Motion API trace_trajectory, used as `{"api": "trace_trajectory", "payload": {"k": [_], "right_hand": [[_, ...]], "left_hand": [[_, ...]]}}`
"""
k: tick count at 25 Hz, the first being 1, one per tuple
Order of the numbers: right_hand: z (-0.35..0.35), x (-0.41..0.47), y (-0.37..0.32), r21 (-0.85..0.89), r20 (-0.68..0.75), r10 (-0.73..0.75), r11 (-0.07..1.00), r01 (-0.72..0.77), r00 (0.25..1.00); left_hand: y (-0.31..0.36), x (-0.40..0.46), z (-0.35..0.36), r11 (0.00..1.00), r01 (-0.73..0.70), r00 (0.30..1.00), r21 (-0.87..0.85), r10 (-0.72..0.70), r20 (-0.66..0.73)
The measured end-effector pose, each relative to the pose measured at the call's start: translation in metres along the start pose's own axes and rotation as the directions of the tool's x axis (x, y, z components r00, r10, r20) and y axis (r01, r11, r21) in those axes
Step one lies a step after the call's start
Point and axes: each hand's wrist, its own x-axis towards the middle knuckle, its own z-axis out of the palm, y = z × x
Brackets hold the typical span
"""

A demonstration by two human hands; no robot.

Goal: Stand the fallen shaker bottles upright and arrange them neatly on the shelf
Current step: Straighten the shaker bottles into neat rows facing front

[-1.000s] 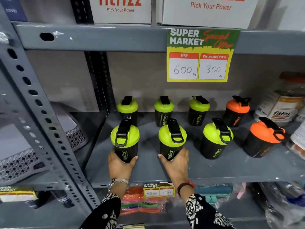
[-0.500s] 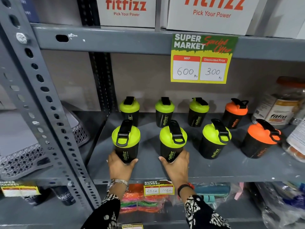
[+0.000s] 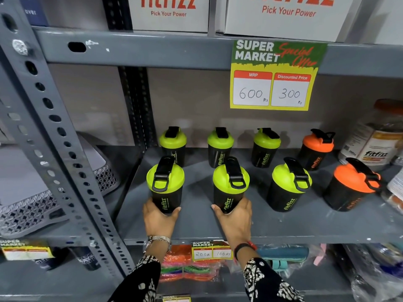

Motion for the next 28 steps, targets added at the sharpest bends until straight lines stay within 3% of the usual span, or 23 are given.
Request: {"api": "trace_trajectory", "payload": {"k": [19,24,28], "right_hand": [[-0.001,0.0,0.001,0.021,0.017,-0.014,1.0,0.013,1.0],[-0.004,-0.002,0.0,0.015,0.056,-0.007,1.0,0.007,0.998],[-0.009,-0.01,0.003,0.037,0.069,-0.08,0.996,0.077,0.994]], "left_hand": [[0.0,0.0,-0.001,1.0,-0.019,1.0,-0.003,0.019,0.004],[0.001,-0.003,-0.004,0.999,0.001,0.998,0.04,-0.004,0.064],[0.005,-0.016,-0.01,0.997,-0.006,0.998,0.071,0.002,0.059]]}}
